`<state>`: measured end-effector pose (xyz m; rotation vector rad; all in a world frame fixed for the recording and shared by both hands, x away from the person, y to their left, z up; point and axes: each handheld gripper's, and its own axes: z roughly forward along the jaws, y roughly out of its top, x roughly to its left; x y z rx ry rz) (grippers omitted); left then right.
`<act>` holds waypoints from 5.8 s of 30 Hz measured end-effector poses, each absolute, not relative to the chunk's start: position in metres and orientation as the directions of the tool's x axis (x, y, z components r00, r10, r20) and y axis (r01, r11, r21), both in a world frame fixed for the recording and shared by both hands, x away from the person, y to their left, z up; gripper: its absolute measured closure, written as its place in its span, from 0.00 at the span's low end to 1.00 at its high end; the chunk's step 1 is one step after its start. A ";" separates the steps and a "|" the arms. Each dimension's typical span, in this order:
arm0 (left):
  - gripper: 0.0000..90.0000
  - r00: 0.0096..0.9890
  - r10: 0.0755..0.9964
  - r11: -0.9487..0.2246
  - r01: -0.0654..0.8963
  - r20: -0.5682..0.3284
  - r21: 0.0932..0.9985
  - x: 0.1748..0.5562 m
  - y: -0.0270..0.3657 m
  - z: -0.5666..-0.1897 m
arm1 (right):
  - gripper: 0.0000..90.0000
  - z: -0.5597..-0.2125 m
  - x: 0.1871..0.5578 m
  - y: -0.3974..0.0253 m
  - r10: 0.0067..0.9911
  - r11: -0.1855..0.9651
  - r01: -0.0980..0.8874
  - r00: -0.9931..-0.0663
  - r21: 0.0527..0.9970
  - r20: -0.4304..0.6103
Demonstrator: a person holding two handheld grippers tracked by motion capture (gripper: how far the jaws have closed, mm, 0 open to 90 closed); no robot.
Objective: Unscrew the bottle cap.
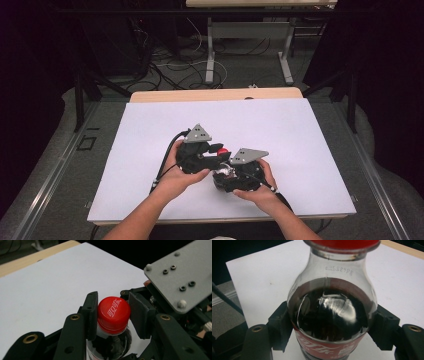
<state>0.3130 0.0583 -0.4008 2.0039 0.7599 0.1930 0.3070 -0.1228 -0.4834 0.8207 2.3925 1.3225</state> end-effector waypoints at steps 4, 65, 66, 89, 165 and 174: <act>0.68 0.751 0.632 -0.332 0.484 -0.190 0.810 0.312 0.055 -0.399 | 0.33 -0.484 0.307 -0.123 0.608 0.415 0.344 -0.793 0.842 0.024; 0.54 0.819 0.547 -0.357 0.412 -0.169 0.838 0.315 0.067 -0.395 | 0.33 -0.482 0.307 -0.125 0.593 0.408 0.342 -0.804 0.847 0.039; 0.54 0.819 0.547 -0.357 0.412 -0.169 0.838 0.315 0.067 -0.395 | 0.33 -0.482 0.307 -0.125 0.596 0.404 0.345 -0.802 0.847 0.041; 0.68 0.866 0.479 -0.399 0.364 -0.147 0.841 0.321 0.065 -0.398 | 0.33 -0.482 0.305 -0.123 0.573 0.426 0.334 -0.819 0.841 0.035; 0.68 0.733 0.643 -0.308 0.514 -0.223 0.801 0.319 0.053 -0.391 | 0.33 -0.486 0.307 -0.125 0.629 0.411 0.356 -0.777 0.839 0.022; 0.68 0.702 0.672 -0.269 0.527 -0.235 0.806 0.327 0.067 -0.391 | 0.33 -0.486 0.310 -0.129 0.632 0.418 0.373 -0.774 0.828 0.030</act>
